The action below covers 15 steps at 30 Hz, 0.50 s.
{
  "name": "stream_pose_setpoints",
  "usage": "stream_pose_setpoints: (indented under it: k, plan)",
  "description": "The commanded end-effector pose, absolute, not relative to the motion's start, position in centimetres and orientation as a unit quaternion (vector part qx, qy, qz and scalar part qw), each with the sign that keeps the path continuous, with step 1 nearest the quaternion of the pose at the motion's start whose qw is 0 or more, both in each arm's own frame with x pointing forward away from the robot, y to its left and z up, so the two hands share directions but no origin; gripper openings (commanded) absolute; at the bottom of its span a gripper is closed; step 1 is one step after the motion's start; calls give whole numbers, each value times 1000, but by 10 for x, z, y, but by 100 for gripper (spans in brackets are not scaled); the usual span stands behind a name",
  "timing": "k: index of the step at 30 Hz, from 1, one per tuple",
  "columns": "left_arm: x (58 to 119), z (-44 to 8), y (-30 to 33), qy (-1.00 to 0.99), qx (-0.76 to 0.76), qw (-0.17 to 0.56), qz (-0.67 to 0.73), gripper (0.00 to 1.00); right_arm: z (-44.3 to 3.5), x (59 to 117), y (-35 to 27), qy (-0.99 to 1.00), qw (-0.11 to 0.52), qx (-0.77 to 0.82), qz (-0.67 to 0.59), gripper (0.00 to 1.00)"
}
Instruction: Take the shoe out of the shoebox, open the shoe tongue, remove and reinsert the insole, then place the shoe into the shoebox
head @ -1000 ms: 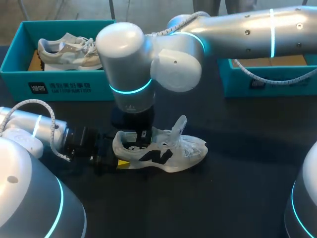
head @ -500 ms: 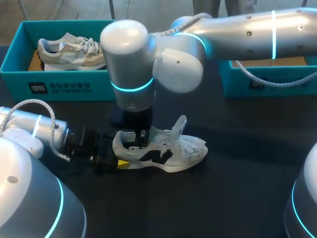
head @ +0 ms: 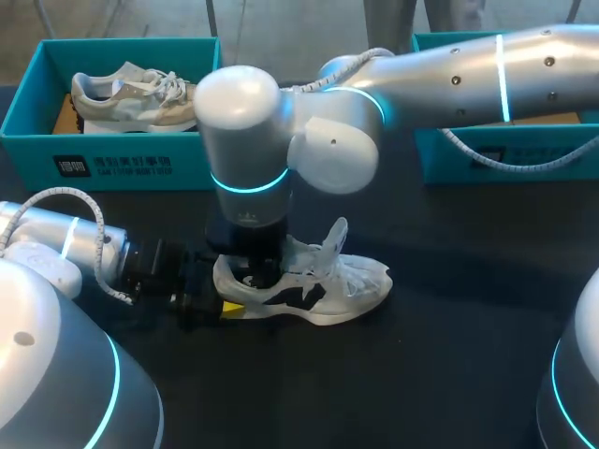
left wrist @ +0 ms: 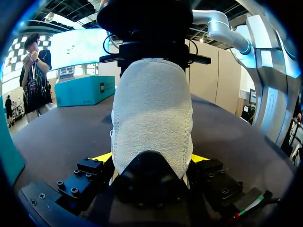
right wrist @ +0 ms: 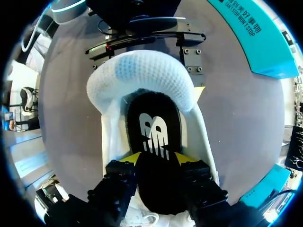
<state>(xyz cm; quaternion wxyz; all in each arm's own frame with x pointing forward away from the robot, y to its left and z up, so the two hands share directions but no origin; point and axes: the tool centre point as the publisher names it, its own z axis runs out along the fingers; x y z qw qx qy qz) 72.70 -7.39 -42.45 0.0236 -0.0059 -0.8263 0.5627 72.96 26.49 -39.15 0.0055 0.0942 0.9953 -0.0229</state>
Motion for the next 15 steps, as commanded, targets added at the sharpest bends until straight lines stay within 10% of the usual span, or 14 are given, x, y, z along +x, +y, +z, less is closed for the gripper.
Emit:
stream_pose_setpoints:
  k: [1,8,15]
  plan:
    - [728,-426,-73,-826,-5,23,563,0,-396,730,267,995,11,93,-21,45]
    - [728,-426,-73,-826,-5,23,563,0,-400,737,267,995,23,101,-15,50]
    - [728,-426,-73,-826,-5,23,563,0,-413,740,269,995,17,98,-14,91]
